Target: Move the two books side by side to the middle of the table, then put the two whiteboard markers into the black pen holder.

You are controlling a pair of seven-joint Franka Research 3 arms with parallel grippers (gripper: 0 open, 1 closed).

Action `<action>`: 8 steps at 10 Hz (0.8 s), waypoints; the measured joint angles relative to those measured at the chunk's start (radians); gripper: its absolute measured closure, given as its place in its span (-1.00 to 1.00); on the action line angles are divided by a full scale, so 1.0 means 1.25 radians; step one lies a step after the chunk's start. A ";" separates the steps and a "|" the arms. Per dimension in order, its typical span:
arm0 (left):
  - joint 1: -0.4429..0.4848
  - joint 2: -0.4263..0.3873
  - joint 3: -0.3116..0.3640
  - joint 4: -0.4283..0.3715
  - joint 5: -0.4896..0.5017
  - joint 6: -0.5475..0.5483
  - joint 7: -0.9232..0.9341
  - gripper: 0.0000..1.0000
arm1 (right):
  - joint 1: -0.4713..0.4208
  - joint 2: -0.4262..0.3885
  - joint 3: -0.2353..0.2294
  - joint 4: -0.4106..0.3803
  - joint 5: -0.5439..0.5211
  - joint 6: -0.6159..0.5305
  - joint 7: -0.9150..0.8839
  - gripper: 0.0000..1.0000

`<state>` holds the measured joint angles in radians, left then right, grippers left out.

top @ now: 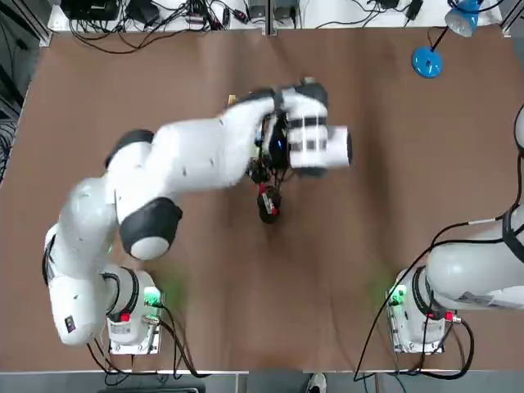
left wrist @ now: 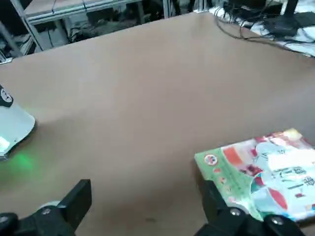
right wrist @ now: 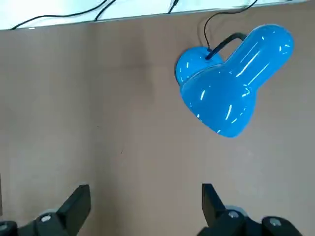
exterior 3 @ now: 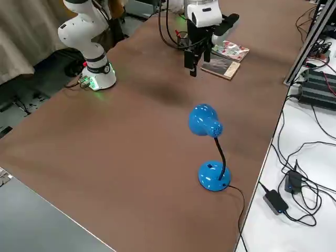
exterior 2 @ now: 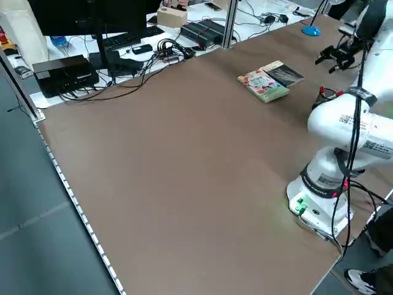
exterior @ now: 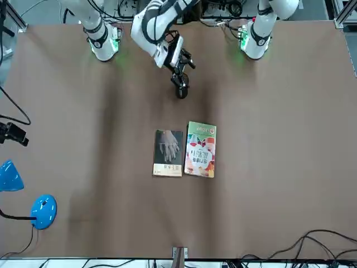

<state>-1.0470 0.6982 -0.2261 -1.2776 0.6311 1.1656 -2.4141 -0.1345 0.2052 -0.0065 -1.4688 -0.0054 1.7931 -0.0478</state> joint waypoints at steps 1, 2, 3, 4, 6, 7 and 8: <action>0.060 -0.028 -0.048 0.000 -0.001 -0.002 0.033 -1.00 | 0.001 0.000 0.002 0.004 0.000 0.000 0.000 -0.99; 0.129 -0.053 -0.106 0.000 -0.001 -0.004 0.064 -1.00 | 0.003 0.000 0.005 0.005 0.000 0.000 0.000 -0.99; 0.210 -0.075 -0.172 -0.001 -0.001 -0.006 0.096 -1.00 | 0.006 0.000 0.007 0.006 0.000 0.000 0.000 -0.99; 0.290 -0.095 -0.229 -0.001 -0.001 -0.006 0.130 -1.00 | 0.008 0.000 0.007 0.006 0.000 0.000 0.000 -0.99; 0.403 -0.133 -0.271 -0.002 -0.001 -0.006 0.213 -1.00 | 0.009 0.000 0.007 0.007 0.000 -0.001 0.001 -0.99; 0.441 -0.148 -0.274 -0.002 -0.001 0.000 0.260 -1.00 | 0.009 0.000 0.007 0.007 0.000 -0.001 0.001 -0.99; 0.475 -0.163 -0.275 -0.005 -0.001 0.015 0.307 -1.00 | 0.009 0.000 0.007 0.007 0.000 -0.010 0.001 -0.99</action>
<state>-0.4530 0.4940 -0.5700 -1.2834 0.6303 1.1848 -2.0299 -0.1231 0.2048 0.0024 -1.4601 -0.0056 1.7801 -0.0465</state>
